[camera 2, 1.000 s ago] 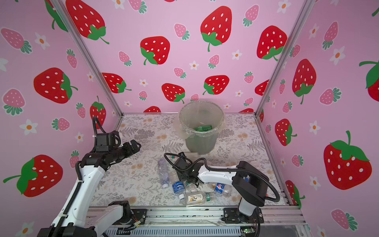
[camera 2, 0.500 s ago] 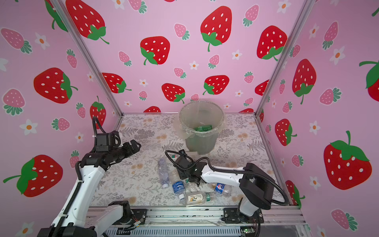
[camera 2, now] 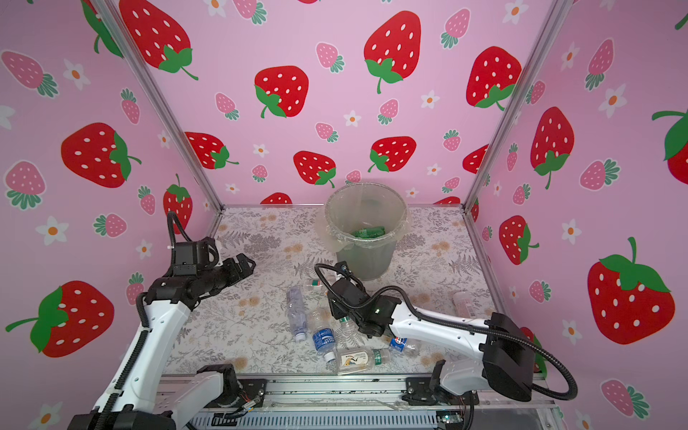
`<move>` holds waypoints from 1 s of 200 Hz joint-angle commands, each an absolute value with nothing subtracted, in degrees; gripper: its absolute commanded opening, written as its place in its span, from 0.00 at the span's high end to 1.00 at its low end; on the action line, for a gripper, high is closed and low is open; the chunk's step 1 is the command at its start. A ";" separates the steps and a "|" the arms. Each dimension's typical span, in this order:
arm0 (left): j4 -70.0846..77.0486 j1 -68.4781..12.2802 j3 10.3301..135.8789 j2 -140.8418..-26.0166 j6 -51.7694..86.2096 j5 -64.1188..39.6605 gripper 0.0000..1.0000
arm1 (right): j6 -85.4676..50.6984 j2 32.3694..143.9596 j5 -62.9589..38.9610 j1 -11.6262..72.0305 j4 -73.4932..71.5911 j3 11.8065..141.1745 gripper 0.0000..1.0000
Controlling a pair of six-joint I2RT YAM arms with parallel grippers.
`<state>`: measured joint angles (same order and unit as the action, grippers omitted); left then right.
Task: Throw the plastic bottles in the bin
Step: Pick up the plastic bottle from the center of the table.
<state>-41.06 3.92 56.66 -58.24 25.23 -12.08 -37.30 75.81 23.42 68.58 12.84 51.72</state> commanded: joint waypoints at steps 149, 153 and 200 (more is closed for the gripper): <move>-38.38 4.57 54.19 -57.98 23.96 -6.52 0.01 | -32.03 38.06 31.73 69.27 13.03 37.57 0.41; -38.41 4.53 54.18 -57.96 23.99 -6.47 0.01 | -32.08 37.63 32.08 69.26 13.52 37.70 0.41; -37.82 4.57 53.91 -59.13 24.35 -10.51 0.01 | -33.46 36.87 36.36 69.26 17.05 40.12 0.42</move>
